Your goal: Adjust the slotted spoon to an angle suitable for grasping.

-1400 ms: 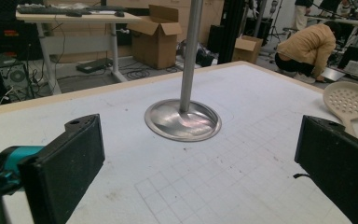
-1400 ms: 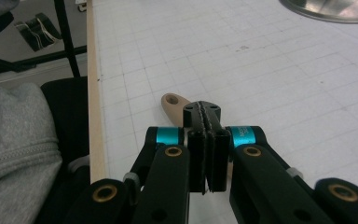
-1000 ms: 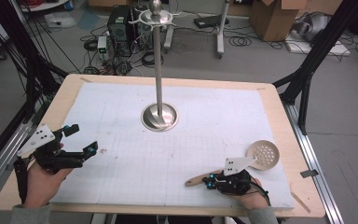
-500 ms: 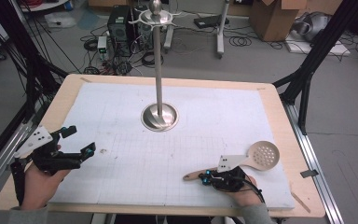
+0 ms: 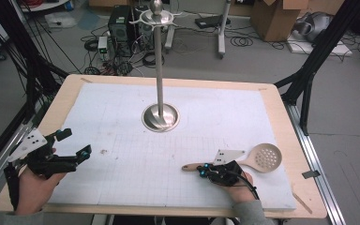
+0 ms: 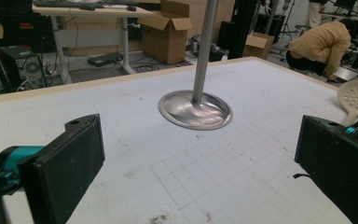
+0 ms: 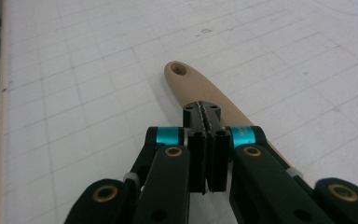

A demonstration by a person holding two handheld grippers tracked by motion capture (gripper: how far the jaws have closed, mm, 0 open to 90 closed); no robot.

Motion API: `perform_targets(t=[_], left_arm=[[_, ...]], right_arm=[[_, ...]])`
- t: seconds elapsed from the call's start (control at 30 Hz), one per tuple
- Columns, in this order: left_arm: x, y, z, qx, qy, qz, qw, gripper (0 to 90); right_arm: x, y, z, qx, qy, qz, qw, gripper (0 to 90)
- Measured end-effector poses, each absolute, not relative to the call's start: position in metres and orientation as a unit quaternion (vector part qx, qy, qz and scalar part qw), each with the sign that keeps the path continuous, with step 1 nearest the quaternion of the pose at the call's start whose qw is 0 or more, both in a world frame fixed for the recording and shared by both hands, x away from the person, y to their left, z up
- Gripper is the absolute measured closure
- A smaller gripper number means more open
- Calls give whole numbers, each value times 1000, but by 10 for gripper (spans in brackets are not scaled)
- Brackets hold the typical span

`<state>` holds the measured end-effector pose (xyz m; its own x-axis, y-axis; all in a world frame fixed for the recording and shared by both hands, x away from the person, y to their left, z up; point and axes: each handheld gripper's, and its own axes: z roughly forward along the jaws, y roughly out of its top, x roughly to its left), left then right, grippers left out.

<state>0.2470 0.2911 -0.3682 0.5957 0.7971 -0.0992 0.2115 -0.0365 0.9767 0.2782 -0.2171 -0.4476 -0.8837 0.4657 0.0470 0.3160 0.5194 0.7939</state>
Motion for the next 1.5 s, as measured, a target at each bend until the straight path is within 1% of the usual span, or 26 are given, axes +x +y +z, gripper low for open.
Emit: perform_targets(t=[0.67, 0.83, 1.03, 1.5], left_arm=[[239, 299, -371, 676, 382, 255, 576, 19], [237, 301, -371, 674, 384, 257, 576, 19], [234, 304, -372, 674, 387, 259, 574, 19], [228, 311, -373, 672, 393, 262, 571, 19]], right_arm=[[300, -206, -447, 277, 852, 426, 123, 894], [304, -205, -447, 296, 844, 423, 144, 894], [310, -204, -447, 307, 839, 420, 157, 894], [324, -199, -448, 325, 833, 412, 175, 894]])
